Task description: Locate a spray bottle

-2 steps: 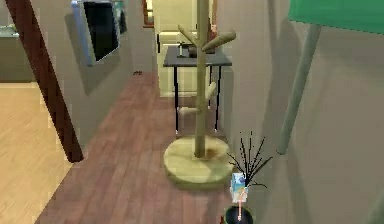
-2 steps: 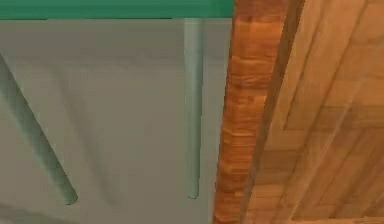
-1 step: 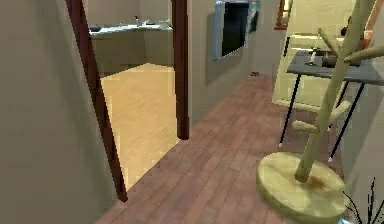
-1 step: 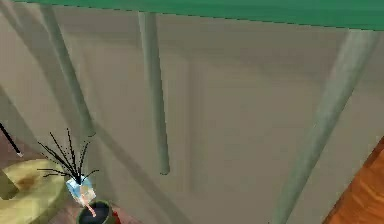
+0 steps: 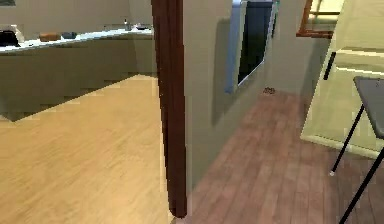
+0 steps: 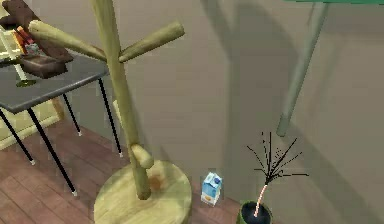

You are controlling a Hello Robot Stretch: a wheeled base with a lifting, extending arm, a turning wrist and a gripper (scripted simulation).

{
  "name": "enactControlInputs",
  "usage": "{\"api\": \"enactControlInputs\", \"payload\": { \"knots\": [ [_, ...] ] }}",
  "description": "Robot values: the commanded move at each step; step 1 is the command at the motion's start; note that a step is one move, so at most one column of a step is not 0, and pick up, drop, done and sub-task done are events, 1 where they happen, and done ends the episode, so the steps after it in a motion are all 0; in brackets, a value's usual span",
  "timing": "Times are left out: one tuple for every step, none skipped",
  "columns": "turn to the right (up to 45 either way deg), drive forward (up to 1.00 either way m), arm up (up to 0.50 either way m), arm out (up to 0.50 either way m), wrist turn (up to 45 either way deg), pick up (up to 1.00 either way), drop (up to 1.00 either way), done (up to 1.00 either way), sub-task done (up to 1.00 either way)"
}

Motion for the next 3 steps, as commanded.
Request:
{"api": "enactControlInputs", "payload": {
  "knots": [
    [0.0, 0.20, 0.00, 0.00, 0.0, 0.00, 0.00, 0.00, 0.00],
    [-45.0, 0.00, 0.00, 0.00, 0.0, 0.00, 0.00, 0.00, 0.00],
    [-9.0, 0.00, 0.00, 0.00, 0.0, 0.00, 0.00, 0.00, 0.00]
  ]
}}
